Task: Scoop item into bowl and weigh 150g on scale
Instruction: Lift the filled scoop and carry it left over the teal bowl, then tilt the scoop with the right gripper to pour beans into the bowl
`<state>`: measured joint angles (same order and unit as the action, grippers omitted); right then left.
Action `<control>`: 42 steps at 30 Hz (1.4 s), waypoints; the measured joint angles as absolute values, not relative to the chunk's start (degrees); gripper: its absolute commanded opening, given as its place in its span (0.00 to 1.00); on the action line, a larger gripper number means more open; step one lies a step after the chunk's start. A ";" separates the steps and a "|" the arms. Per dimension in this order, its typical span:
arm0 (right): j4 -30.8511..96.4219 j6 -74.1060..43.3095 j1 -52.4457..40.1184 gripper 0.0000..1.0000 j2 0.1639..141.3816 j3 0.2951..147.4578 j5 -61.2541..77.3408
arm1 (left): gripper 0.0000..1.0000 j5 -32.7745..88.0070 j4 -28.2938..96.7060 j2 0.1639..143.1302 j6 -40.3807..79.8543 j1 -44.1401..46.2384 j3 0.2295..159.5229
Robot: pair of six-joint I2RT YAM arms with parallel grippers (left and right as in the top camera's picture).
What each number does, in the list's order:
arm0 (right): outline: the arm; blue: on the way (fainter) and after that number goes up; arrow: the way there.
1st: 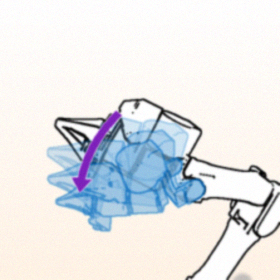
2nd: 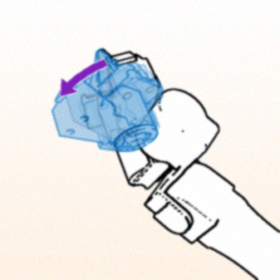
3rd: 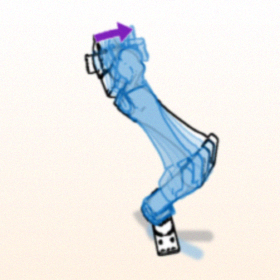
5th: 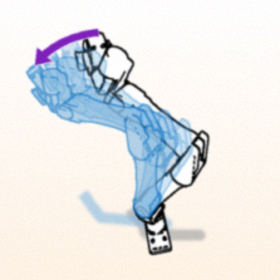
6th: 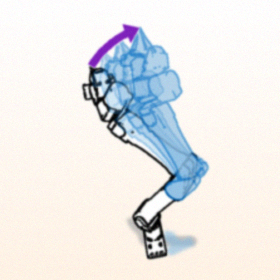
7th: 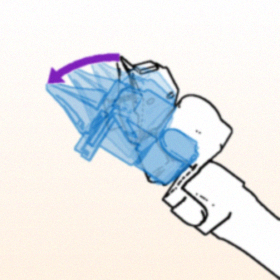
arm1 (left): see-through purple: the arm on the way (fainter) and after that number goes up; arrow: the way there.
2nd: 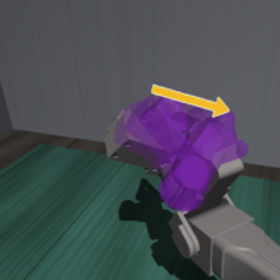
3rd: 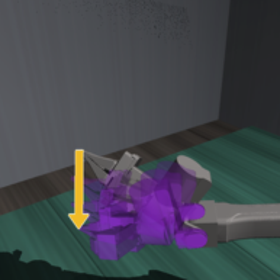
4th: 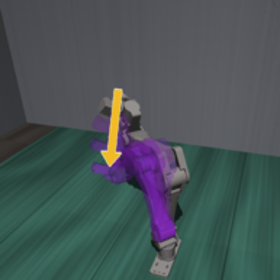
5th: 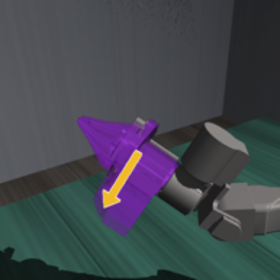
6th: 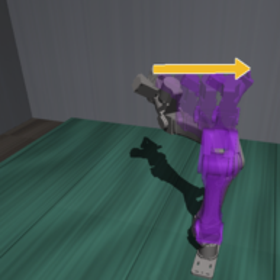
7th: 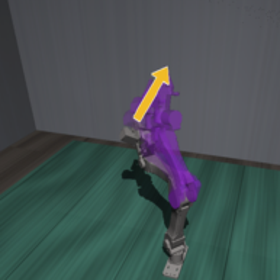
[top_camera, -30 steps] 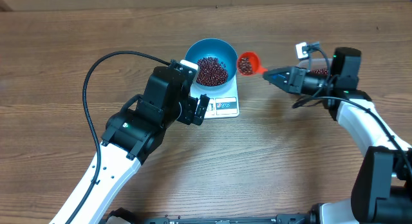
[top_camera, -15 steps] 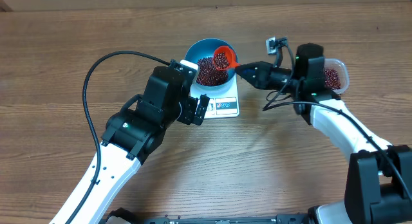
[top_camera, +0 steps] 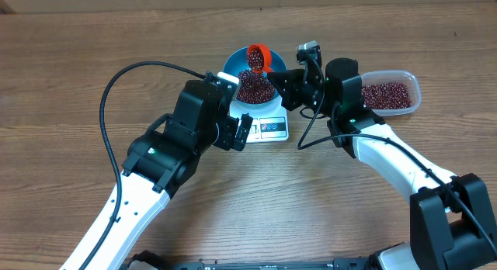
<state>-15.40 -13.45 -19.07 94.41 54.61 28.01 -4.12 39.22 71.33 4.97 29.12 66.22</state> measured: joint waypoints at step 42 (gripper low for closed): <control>-14.09 20.78 -19.07 0.04 94.41 54.61 25.89 | 0.99 -4.14 39.22 71.33 4.97 29.12 66.22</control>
<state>-14.09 20.78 -19.07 94.41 54.61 25.89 -4.14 39.22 71.33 4.97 29.12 66.22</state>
